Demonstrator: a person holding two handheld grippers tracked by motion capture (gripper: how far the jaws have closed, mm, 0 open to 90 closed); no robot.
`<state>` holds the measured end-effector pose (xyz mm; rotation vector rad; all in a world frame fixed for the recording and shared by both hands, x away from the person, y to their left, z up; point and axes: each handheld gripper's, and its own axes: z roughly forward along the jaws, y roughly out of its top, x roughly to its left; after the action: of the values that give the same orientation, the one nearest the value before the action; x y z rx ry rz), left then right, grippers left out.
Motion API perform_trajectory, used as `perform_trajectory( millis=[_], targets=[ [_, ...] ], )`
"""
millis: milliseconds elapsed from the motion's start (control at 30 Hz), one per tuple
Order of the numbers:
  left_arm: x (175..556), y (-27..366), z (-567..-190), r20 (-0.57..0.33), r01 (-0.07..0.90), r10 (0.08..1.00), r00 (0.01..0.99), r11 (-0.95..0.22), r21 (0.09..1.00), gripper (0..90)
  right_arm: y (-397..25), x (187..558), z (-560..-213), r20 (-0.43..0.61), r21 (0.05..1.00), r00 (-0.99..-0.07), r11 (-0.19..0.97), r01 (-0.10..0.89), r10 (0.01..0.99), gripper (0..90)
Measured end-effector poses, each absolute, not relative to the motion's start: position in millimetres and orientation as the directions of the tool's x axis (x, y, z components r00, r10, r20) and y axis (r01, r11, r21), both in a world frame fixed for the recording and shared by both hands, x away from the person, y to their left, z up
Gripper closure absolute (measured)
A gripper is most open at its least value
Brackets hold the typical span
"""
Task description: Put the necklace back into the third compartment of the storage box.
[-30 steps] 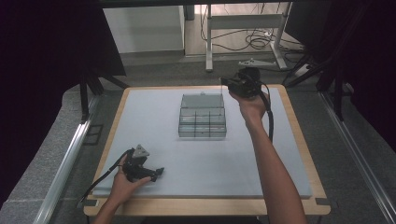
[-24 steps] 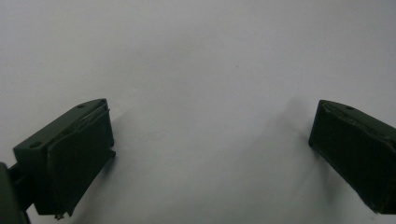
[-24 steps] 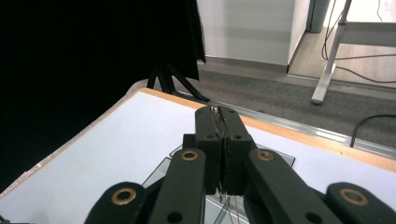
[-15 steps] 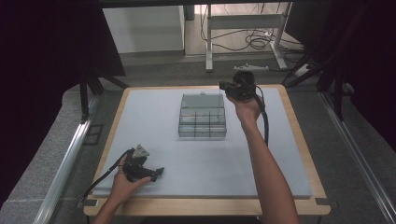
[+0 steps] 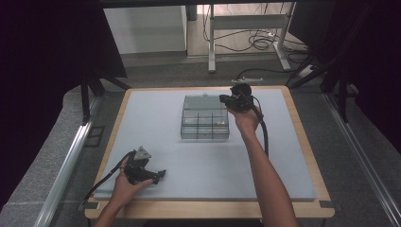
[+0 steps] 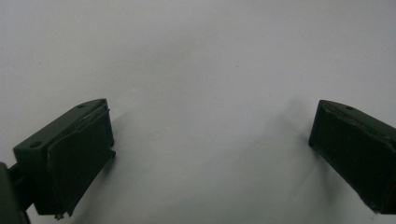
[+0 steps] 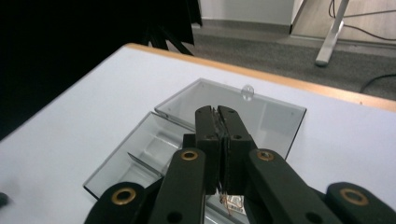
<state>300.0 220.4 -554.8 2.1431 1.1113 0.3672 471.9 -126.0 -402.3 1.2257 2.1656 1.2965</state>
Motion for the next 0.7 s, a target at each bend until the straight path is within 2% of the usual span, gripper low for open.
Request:
perform_trajectory(
  millis=[233,700],
  targets=[
    [300.0,220.4,-554.8,-0.061,0.608,0.802,0.594,-0.398,0.687,0.0,-119.8,476.3,-427.8,0.138,0.807,-0.567,0.240,0.540,0.812,86.6],
    [300.0,220.5,-554.7,-0.059,0.608,0.802,0.594,-0.400,0.685,0.0,-117.7,485.9,-457.8,0.147,0.758,-0.540,0.256,0.600,0.829,86.5]
  ],
)
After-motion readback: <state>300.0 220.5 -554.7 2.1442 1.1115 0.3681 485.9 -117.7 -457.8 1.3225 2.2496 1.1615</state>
